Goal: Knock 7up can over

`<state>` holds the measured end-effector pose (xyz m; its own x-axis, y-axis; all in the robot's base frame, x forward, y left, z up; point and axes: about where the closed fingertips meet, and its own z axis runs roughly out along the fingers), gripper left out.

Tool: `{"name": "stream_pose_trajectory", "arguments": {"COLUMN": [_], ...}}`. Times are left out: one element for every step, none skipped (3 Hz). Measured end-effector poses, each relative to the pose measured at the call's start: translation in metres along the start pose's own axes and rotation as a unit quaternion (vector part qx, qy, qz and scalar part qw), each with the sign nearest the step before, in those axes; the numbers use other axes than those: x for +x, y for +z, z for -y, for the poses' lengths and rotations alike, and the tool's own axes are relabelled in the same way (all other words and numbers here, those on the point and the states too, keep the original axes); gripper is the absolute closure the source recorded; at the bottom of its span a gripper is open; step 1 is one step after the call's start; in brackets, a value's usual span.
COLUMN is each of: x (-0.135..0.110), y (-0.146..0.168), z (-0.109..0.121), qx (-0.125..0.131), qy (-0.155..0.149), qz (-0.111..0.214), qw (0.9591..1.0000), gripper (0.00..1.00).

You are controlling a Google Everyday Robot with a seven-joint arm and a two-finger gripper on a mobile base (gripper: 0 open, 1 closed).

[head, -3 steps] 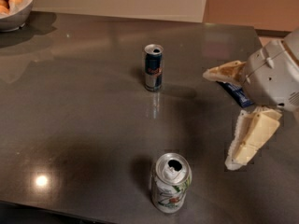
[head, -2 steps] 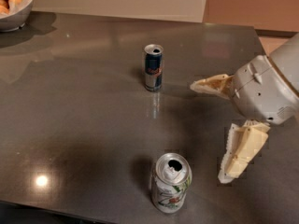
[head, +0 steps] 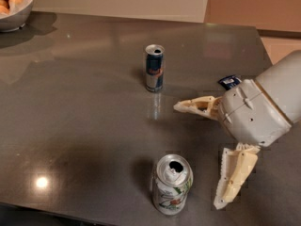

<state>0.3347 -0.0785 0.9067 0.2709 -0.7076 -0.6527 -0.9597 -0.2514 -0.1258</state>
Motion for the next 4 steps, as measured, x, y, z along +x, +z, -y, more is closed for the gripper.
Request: {"name": "stream_pose_trajectory", "arguments": {"x": [-0.008,-0.015,-0.019,-0.023], "y": [0.016,0.031,0.041,0.045], "z": [-0.012,-0.019,-0.02,-0.019], "qx": [-0.021,-0.037,-0.047,-0.057], "qy": [-0.017,-0.02,-0.015,-0.008], "qz": [0.019,0.023,0.025,0.029], "qw": [0.9994,0.9988,0.9985,0.9979], "gripper": [0.0,0.0,0.0,0.18]}}
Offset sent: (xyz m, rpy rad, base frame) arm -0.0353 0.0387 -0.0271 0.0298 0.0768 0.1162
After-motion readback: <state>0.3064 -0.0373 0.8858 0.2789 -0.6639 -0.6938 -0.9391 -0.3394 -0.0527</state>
